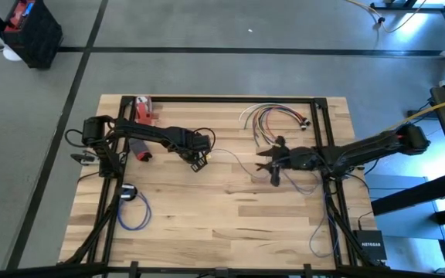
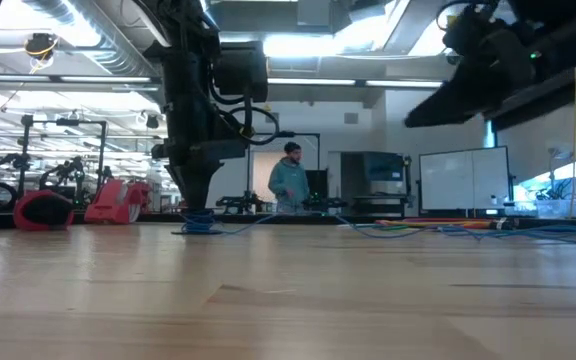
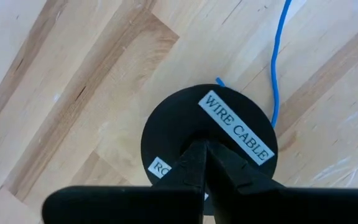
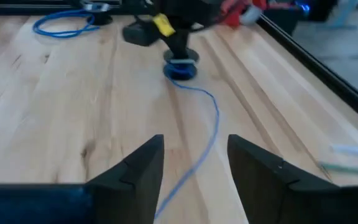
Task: Coil cords
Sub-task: Uncoil the blue cable wire from the spool
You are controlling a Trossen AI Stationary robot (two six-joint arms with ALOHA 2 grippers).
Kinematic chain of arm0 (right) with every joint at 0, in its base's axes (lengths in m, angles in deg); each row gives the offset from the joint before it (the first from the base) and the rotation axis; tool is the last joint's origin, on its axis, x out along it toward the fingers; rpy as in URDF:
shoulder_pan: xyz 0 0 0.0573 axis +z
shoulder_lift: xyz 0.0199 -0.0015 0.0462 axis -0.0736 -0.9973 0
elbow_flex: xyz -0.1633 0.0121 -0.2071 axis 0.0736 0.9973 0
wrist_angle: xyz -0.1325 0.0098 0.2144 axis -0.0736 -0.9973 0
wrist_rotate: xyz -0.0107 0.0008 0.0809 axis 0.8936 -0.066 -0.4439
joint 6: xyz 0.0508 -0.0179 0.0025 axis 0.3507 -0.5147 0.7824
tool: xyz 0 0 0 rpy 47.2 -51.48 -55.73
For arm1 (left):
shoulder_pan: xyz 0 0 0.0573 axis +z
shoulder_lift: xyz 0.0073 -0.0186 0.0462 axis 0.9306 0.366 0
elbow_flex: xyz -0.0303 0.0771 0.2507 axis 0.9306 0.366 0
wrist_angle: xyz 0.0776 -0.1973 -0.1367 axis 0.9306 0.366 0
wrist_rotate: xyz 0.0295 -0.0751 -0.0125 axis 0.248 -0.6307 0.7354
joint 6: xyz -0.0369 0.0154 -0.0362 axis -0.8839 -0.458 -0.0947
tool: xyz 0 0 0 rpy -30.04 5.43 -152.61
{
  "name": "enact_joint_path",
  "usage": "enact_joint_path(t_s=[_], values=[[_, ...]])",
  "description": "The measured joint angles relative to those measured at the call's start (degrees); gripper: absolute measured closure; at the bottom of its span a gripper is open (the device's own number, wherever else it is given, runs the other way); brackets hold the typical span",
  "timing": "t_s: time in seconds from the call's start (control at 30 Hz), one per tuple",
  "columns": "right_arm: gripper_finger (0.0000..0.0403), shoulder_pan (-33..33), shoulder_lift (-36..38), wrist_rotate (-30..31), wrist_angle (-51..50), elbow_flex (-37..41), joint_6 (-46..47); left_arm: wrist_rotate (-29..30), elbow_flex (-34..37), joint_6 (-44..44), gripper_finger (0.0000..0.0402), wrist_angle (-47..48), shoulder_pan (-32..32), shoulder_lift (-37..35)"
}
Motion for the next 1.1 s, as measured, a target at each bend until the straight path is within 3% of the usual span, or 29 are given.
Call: enact_joint_path(t_s=[0.17,0.27,0.73,0.97,1.1], values=[[0.0220,-1.60,-10.90,-0.90,13.88,-0.02,-5.49,-0.01,0.01,0.02,0.0402,0.02,0.00,0.00],[0.0220,-4.92,-17.17,-4.58,17.29,-1.34,-5.57,-0.01,0.01,0.52,0.0402,-0.08,0.00,0.00],[0.0220,-17.34,-44.74,-18.85,16.27,-20.42,-6.42,0.00,0.01,0.80,0.0402,-0.11,0.00,0.00],[0.0220,-17.64,-52.44,-19.90,9.51,-30.68,-7.65,-0.02,0.01,0.83,0.0402,0.04,0.00,0.00],[0.0220,-17.63,-55.62,-16.35,4.61,-35.28,-8.53,-0.02,0.01,0.84,0.0402,-0.04,0.00,0.00]])
